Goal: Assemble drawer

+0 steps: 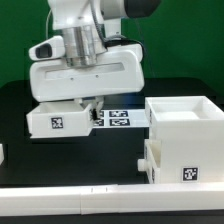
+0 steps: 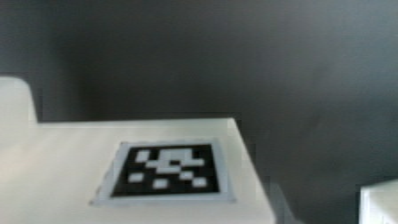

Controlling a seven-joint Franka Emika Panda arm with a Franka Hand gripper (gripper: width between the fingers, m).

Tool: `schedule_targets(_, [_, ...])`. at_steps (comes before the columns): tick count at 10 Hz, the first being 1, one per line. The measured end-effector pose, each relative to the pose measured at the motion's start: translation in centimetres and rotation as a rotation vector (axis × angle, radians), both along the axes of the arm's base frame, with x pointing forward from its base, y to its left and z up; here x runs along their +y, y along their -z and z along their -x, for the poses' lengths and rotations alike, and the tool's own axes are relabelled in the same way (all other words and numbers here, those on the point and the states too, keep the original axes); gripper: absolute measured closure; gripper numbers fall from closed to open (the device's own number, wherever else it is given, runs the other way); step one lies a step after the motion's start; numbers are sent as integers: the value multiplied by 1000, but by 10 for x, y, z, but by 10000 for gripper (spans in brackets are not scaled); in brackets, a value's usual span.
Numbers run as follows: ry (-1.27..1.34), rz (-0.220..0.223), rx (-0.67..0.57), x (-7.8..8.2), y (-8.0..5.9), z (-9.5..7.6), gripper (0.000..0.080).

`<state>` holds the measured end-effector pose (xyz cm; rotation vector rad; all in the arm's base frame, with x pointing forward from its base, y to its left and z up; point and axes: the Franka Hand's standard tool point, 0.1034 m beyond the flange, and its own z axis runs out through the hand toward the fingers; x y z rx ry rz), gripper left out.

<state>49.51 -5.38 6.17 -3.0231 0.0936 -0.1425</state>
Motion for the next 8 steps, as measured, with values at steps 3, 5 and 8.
schedule_targets(3, [-150,3,-32,16,-6,-17,761])
schedule_targets(5, [-144,3,-27,13,-4,-15,761])
schedule_targets(8, [-353,23,-34,7,-2,-27,761])
